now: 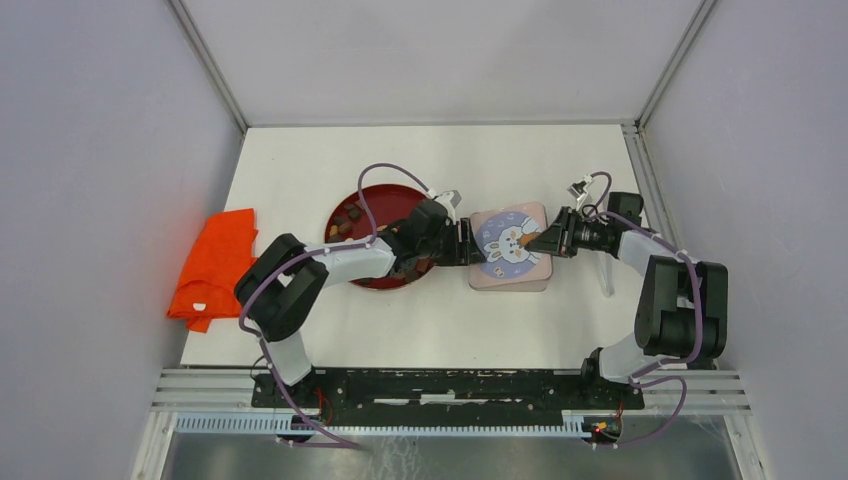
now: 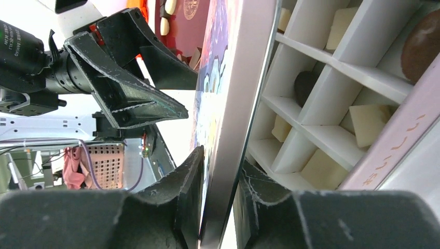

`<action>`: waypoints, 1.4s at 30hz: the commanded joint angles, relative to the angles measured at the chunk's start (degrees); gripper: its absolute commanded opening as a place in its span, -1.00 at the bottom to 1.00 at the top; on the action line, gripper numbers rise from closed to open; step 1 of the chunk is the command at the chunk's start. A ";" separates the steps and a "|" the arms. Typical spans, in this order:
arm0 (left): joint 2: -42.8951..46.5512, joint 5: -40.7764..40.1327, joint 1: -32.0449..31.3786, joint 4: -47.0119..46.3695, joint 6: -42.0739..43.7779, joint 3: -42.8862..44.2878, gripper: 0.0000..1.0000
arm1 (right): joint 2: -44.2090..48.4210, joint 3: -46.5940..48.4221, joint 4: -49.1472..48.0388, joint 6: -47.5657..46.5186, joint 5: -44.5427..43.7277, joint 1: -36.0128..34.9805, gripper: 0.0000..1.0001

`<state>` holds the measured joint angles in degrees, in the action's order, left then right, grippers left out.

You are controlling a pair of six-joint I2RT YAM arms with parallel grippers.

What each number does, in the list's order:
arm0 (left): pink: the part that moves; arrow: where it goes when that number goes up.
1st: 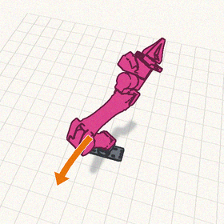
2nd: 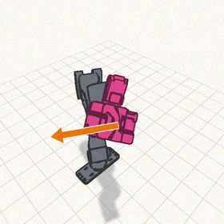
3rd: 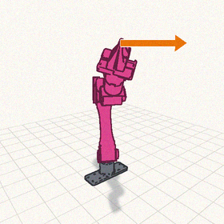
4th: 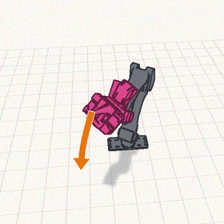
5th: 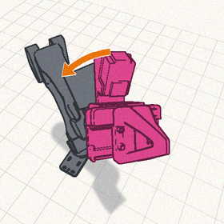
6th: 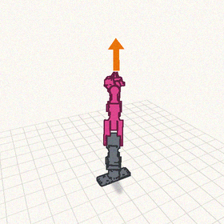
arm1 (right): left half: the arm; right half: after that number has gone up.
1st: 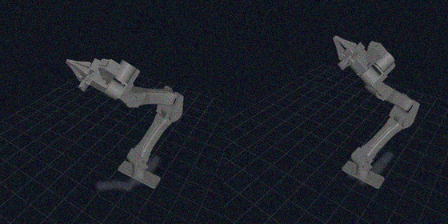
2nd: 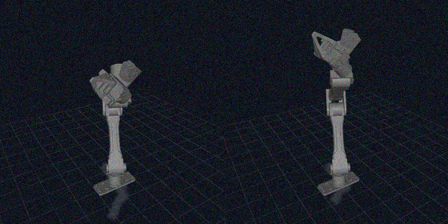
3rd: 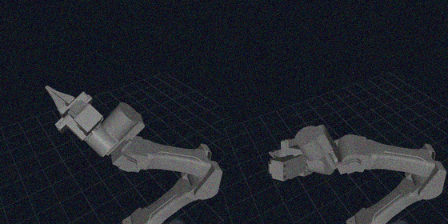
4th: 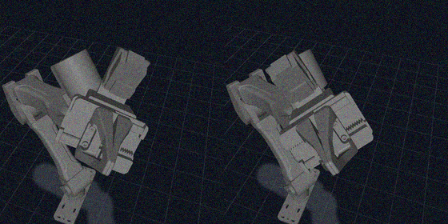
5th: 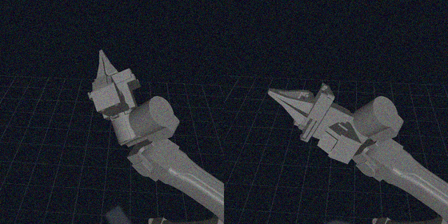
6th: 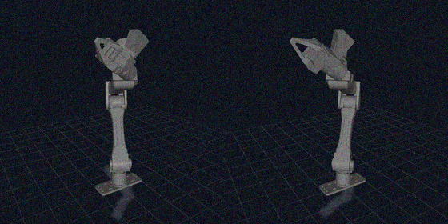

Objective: Pack the chocolate
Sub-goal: Close the box lid on the packing box.

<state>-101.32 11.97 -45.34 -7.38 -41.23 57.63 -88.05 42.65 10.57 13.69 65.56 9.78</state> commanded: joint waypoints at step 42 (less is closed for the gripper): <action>-3.90 4.38 0.16 4.01 2.87 8.56 0.30 | -2.30 13.36 15.57 -20.32 -15.54 2.09 -0.21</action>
<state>-104.09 15.77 -45.34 -4.73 -40.82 63.24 -89.78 52.82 26.26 -3.31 53.43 11.16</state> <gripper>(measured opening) 0.654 0.389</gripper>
